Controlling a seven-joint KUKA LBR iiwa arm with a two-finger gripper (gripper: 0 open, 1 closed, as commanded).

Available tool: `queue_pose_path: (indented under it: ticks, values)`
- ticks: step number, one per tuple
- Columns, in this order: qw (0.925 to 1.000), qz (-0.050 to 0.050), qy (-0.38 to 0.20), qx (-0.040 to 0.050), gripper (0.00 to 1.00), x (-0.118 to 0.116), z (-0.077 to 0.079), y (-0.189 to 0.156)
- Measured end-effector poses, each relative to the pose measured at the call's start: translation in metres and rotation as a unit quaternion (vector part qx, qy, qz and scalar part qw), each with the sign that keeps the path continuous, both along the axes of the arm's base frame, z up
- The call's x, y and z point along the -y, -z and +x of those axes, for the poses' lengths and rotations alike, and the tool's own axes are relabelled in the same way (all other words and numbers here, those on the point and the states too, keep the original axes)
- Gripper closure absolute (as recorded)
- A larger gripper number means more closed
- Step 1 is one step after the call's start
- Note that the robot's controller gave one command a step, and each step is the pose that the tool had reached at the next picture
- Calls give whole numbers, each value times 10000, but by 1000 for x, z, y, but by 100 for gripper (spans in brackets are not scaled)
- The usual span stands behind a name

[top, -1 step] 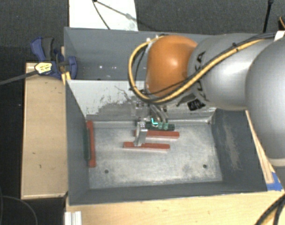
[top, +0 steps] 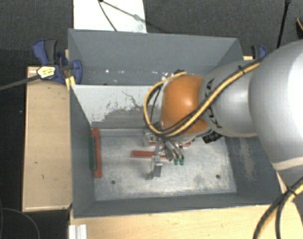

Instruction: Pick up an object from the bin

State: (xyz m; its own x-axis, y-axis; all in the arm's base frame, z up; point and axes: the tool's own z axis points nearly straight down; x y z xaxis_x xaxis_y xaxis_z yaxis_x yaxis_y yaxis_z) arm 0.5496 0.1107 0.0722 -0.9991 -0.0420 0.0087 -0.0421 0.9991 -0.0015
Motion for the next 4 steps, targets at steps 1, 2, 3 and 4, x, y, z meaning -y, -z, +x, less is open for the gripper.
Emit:
queue_pose_path:
  ticks: [1,2,3,4]
  values:
    - [10000,16,20,50,100,-2,4,-5]
    - [10000,16,34,50,0,-2,4,-5]
    - [10000,16,-54,72,0,-8,41,1]
    - [10000,19,-33,56,100,-8,39,1]
